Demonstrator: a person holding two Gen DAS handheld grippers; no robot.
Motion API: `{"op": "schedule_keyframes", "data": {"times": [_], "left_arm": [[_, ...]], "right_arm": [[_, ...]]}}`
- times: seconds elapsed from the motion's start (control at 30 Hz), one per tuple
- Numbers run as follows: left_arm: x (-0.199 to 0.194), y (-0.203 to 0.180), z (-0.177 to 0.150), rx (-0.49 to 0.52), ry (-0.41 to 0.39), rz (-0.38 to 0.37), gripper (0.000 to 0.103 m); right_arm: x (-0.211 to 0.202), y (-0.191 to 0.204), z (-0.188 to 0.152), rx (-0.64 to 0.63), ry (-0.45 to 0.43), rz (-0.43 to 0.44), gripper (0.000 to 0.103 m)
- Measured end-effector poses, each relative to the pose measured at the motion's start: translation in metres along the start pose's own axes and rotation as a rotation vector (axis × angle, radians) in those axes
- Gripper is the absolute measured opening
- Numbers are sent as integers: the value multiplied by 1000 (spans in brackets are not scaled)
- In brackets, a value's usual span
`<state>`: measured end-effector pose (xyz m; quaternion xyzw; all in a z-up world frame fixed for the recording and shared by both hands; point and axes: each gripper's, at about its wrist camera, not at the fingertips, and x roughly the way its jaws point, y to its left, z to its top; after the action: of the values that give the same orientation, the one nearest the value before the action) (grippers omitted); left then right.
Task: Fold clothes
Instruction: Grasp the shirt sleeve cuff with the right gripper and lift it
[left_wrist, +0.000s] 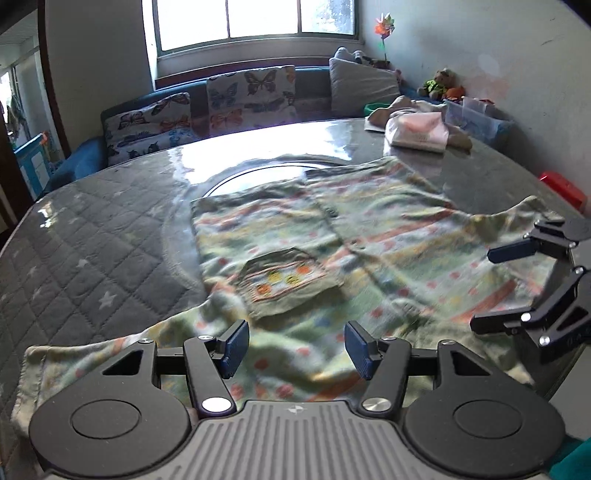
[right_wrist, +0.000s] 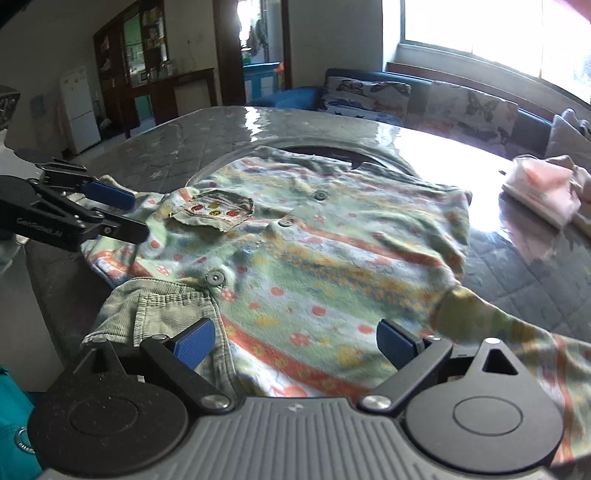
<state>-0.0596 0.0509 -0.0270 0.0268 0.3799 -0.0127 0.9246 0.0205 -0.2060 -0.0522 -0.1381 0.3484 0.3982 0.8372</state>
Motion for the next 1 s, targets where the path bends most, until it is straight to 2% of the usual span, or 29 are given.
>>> {"op": "schedule_keyframes", "data": {"times": [0.3, 0.73, 1.0], "left_arm": [[19, -28, 20, 18, -6, -88, 66], [35, -72, 35, 75, 0, -179, 73], [41, -82, 38, 95, 16, -187, 76]], "right_arm": [[-33, -36, -10, 104, -53, -118, 93], [-77, -149, -50, 397, -120, -501, 78], [-85, -191, -72, 507, -98, -626, 67]]}}
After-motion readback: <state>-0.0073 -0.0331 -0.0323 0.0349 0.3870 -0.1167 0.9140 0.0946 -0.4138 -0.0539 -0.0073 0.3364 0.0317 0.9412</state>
